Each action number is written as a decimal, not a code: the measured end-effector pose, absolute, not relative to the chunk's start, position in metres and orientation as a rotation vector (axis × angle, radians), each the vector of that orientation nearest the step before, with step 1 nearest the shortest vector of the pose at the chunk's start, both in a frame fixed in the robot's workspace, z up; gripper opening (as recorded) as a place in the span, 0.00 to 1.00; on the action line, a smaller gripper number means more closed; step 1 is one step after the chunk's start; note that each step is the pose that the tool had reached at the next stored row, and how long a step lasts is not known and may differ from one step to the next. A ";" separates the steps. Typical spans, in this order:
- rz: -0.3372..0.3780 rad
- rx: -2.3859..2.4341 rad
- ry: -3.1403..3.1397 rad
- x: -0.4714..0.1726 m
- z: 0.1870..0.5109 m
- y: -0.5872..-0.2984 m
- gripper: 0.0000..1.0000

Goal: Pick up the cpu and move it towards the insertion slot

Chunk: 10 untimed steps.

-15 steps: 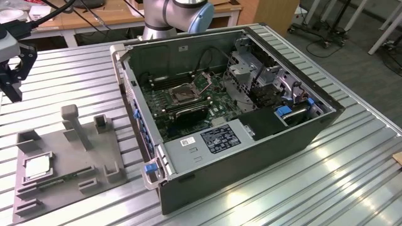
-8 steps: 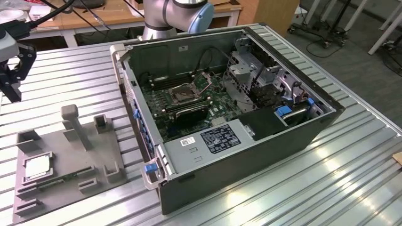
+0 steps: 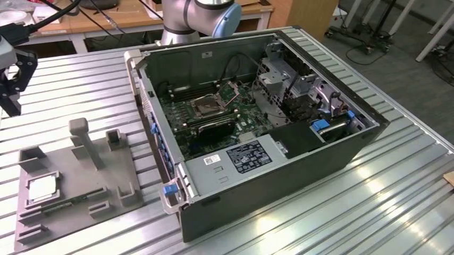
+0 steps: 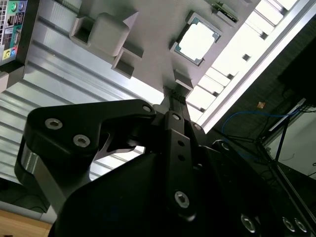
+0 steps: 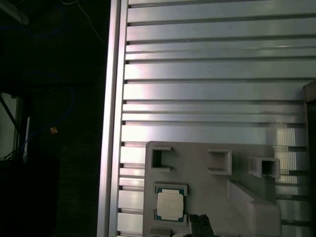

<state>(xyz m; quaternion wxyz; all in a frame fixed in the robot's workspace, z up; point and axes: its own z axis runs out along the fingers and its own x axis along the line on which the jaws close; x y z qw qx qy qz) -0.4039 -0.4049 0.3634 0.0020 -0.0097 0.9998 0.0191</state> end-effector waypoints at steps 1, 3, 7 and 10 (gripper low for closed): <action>0.060 -0.030 3.137 -0.404 0.363 -0.405 0.10; 0.060 -0.030 3.137 -0.404 0.363 -0.405 0.10; 0.060 -0.030 3.137 -0.404 0.361 -0.405 0.10; 0.060 -0.030 3.137 -0.404 0.361 -0.405 0.10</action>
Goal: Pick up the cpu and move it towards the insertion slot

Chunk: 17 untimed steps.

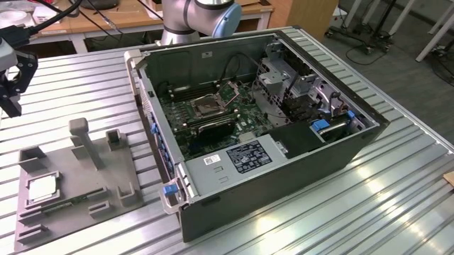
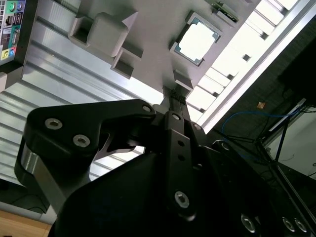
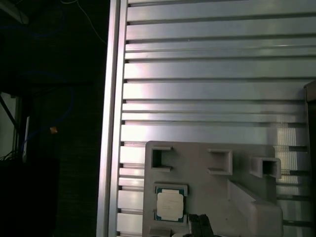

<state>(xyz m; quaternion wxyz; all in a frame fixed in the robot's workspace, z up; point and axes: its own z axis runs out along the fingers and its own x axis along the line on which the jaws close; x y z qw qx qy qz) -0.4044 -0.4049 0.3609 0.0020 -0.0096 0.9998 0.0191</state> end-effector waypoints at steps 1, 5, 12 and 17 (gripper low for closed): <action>0.060 -0.030 3.137 -0.405 0.361 -0.405 0.10; 0.060 -0.030 3.137 -0.405 0.361 -0.405 0.10; 0.060 -0.030 3.137 -0.405 0.359 -0.405 0.10; 0.060 -0.030 3.137 -0.405 0.358 -0.405 0.10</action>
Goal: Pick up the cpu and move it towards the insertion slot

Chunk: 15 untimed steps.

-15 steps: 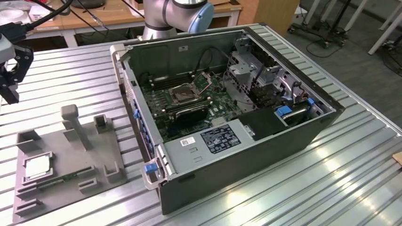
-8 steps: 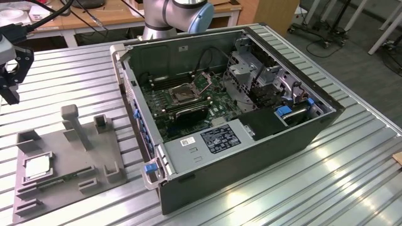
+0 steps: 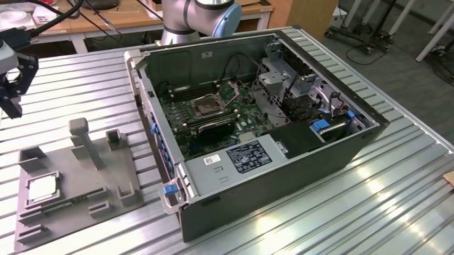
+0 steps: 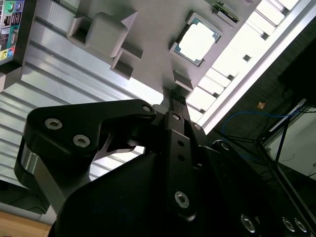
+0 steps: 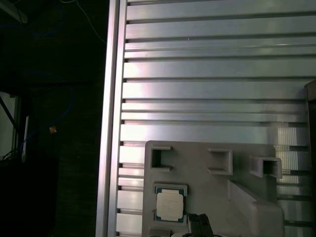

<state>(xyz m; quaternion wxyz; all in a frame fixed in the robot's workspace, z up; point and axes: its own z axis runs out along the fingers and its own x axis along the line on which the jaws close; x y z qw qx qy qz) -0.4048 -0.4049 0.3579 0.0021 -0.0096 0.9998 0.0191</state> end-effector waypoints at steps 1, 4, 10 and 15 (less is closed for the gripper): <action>0.060 -0.030 3.137 -0.405 0.358 -0.405 0.10; 0.060 -0.030 3.137 -0.405 0.357 -0.405 0.10; 0.060 -0.030 3.137 -0.405 0.356 -0.405 0.10; 0.060 -0.030 3.137 -0.405 0.355 -0.405 0.10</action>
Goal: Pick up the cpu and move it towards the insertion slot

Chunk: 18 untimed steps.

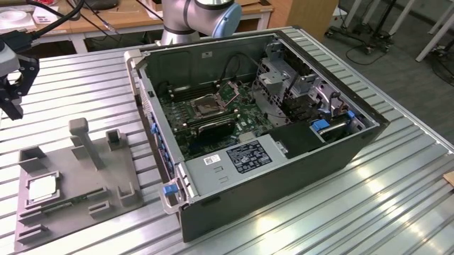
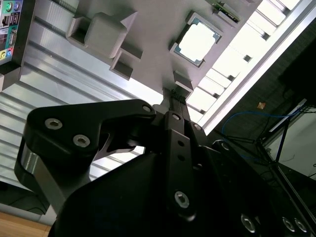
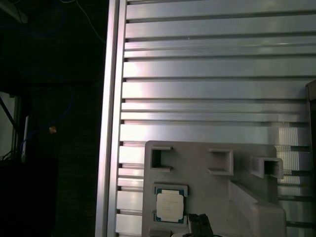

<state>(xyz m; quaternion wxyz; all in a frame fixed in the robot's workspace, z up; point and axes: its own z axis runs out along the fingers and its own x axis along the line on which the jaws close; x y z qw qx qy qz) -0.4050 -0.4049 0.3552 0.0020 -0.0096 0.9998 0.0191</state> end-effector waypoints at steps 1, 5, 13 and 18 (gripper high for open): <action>0.060 -0.030 3.137 -0.405 0.355 -0.405 0.10; 0.060 -0.030 3.137 -0.405 0.355 -0.405 0.10; 0.060 -0.030 3.137 -0.405 0.353 -0.405 0.10; 0.060 -0.030 3.136 -0.405 0.350 -0.405 0.10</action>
